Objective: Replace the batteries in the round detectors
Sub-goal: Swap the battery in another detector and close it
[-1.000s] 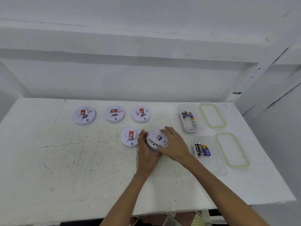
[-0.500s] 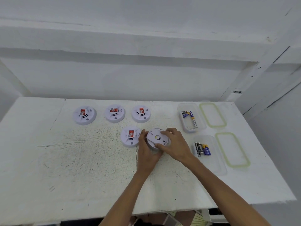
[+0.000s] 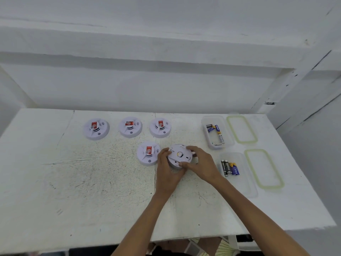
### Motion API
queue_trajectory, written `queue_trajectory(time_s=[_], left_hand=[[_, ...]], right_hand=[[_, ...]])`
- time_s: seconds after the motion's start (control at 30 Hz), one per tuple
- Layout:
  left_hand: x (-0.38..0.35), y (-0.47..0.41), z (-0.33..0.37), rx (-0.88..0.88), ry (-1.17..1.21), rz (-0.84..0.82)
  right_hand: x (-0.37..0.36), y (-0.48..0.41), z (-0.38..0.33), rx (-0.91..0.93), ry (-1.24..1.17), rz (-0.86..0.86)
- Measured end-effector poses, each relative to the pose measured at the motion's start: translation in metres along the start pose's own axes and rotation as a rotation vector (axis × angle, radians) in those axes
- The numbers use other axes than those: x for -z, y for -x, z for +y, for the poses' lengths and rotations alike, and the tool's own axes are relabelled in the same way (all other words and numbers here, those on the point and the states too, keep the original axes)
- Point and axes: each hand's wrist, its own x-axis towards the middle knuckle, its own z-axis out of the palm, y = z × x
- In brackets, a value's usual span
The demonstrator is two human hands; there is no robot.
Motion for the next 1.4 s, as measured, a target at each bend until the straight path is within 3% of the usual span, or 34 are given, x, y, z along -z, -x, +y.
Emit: queue_trajectory(time_s=[0.37,0.53,0.83,1.07,1.4], left_hand=[[-0.004,0.003,-0.006,0.033,-0.086,-0.001],[-0.005,0.005,-0.014,-0.031,-0.176,0.017],[-0.007,0.003,-0.015,-0.1,-0.316,-0.019],[-0.005,0.005,-0.003,0.113,-0.117,0.0],[-0.001,0.006,0.004,0.129,-0.056,0.013]], right_hand=[[-0.002,0.015,0.011,0.037,-0.151,0.045],[0.001,0.017,0.013,0.06,-0.149,-0.024],[-0.004,0.017,0.013,0.041,-0.185,0.027],[-0.002,0.018,0.015,0.043,-0.143,0.019],[-0.005,0.021,0.011,0.002,-0.179,0.054]])
